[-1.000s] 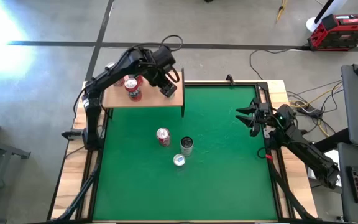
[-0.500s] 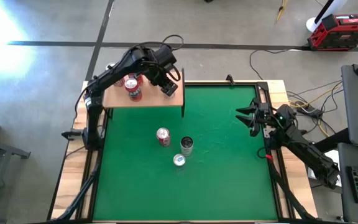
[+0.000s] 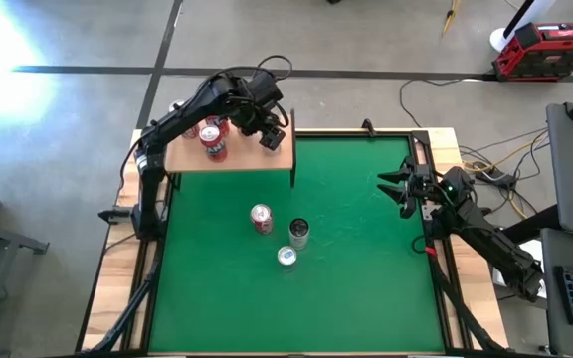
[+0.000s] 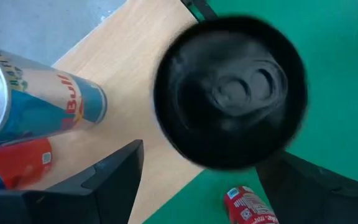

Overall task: Place canned beverage on shelf
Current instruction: Put the top white soda can on the shelf

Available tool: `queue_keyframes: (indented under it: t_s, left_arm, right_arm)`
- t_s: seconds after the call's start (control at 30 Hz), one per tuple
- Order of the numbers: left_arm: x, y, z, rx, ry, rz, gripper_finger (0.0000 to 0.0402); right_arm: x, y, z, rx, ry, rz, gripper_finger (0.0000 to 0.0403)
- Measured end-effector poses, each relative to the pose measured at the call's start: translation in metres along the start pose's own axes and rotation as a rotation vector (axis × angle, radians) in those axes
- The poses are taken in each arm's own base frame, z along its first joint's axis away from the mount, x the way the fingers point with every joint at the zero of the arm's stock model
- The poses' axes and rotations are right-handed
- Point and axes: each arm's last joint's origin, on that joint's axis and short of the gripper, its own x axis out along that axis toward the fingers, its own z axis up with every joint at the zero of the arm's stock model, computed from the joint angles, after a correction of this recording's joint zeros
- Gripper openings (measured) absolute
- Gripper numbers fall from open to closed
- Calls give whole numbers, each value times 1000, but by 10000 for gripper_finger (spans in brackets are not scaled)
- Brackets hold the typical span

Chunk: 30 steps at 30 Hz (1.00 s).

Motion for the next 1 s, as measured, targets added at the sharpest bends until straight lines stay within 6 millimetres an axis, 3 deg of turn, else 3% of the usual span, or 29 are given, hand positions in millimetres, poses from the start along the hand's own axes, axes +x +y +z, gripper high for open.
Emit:
queue_keyframes:
  t_s: [0.23, 0.5, 0.77, 1.0]
  left_arm:
    - [0, 0, 0, -42, -3, 9, 287]
    - [0, -9, -4, -234, 4, -9, 287]
    - [-7, -40, -20, -286, -41, 24, 287]
    - [-13, -78, -45, -306, -230, 178, 288]
  right_arm:
    - [0, 0, 0, 0, 0, 0, 162]
    - [0, 0, 0, 0, 0, 0, 162]
    - [0, 0, 0, 0, 0, 0, 162]
    - [0, 0, 0, 0, 0, 0, 162]
